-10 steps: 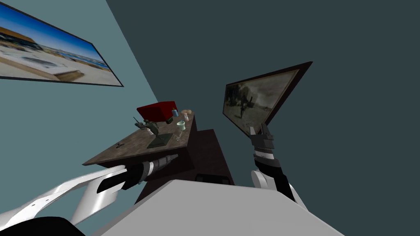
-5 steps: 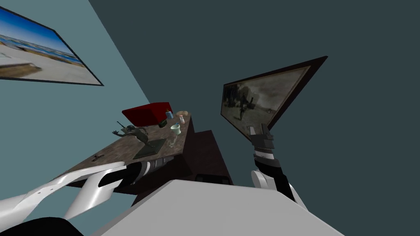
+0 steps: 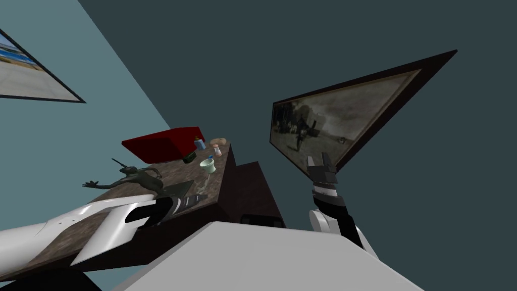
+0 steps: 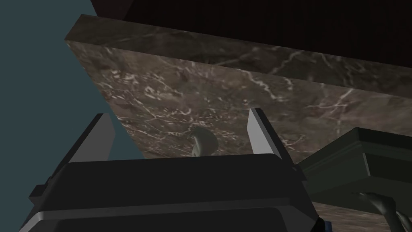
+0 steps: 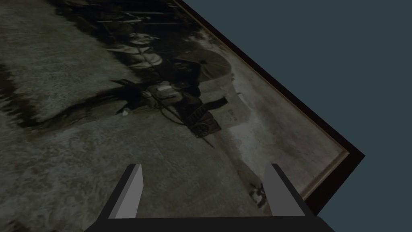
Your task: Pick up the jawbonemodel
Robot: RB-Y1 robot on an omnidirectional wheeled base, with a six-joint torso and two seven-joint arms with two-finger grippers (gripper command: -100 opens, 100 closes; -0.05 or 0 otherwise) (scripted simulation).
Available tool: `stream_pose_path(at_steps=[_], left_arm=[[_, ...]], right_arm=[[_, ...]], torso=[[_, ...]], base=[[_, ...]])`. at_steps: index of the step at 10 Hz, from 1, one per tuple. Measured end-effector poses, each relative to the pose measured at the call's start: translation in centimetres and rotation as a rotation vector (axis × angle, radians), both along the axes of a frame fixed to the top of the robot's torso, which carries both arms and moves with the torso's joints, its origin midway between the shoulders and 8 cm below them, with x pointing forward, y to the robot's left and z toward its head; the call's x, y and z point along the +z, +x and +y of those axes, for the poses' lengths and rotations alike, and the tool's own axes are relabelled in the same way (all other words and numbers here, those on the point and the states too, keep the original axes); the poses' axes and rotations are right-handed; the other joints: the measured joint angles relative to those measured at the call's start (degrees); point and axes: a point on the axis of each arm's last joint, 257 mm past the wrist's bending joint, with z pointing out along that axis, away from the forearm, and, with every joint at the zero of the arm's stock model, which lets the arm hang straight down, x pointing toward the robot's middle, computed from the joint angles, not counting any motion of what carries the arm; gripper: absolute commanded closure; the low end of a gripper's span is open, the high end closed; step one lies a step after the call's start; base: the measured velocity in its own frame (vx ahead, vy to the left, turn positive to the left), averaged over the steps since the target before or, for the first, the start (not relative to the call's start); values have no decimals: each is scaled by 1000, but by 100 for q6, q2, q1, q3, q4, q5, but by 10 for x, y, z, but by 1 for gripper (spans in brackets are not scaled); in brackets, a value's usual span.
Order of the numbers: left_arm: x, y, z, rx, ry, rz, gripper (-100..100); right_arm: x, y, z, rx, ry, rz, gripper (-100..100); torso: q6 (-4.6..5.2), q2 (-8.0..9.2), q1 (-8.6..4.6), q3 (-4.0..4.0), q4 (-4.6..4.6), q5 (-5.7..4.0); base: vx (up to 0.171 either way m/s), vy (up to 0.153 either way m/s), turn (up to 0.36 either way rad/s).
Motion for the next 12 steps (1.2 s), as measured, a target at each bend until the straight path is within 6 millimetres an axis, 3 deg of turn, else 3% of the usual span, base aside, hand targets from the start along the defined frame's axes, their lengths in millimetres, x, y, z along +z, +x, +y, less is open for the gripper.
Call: stream_pose_path(at_steps=[6,8,9,10,12], left_arm=[[3,-6,47,5,146,73,-100],[5,-5,53,10,167,79,-100],[5,-5,53,9,169,79,0],[5,-5,53,9,168,79,-100],[2,-10,59,24,170,75,-100]], right_arm=[[0,0,0,0,0,0,0],[0,0,0,0,0,0,0],[0,0,0,0,0,0,0],[0,0,0,0,0,0,0],[0,0,0,0,0,0,0]], torso=[[11,-42,29,-25,-9,13],[8,-29,33,-19,-7,15],[7,-15,27,-10,-4,15],[9,-10,26,-8,-3,17],[17,-23,34,-18,-10,36]], base=[[107,26,-79],[30,23,-4],[0,0,0],[7,-12,-96],[10,-17,-49]])
